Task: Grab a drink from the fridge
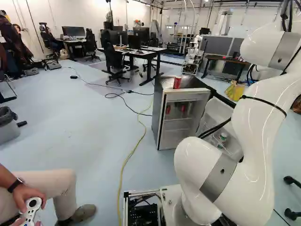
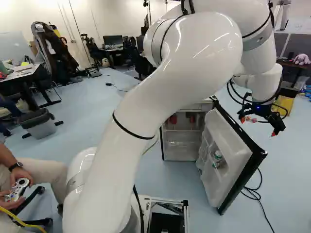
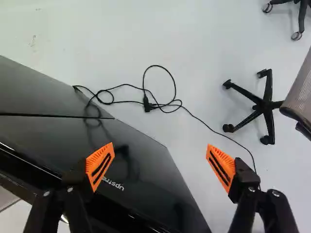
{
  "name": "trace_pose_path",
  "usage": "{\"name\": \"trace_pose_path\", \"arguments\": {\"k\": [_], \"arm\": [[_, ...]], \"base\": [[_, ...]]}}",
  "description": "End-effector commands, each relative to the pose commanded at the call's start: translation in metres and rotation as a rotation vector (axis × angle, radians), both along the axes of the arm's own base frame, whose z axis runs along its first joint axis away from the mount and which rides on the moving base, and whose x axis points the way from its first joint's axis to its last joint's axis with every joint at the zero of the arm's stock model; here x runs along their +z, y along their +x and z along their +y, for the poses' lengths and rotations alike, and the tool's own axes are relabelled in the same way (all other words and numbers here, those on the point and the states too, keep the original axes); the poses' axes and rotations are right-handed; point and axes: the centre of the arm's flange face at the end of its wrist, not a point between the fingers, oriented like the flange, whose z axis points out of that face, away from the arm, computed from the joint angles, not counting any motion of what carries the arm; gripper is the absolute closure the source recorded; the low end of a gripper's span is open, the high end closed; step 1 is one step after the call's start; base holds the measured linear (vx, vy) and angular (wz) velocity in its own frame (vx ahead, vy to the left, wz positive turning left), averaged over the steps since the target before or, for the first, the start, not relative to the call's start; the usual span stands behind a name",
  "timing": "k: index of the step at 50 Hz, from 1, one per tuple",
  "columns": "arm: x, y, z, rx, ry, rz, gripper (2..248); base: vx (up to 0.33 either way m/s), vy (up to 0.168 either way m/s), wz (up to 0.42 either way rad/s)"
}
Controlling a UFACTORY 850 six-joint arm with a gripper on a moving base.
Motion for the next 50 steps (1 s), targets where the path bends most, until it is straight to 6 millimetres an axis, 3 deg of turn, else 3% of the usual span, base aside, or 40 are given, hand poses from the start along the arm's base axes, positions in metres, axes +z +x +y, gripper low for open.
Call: {"name": "trace_pose_path", "arguments": {"k": [50], "arm": [[0.0003, 0.0093, 0.0058, -0.165, 0.112, -0.167, 3]], "base": [[0.000, 0.000, 0.000]]}}
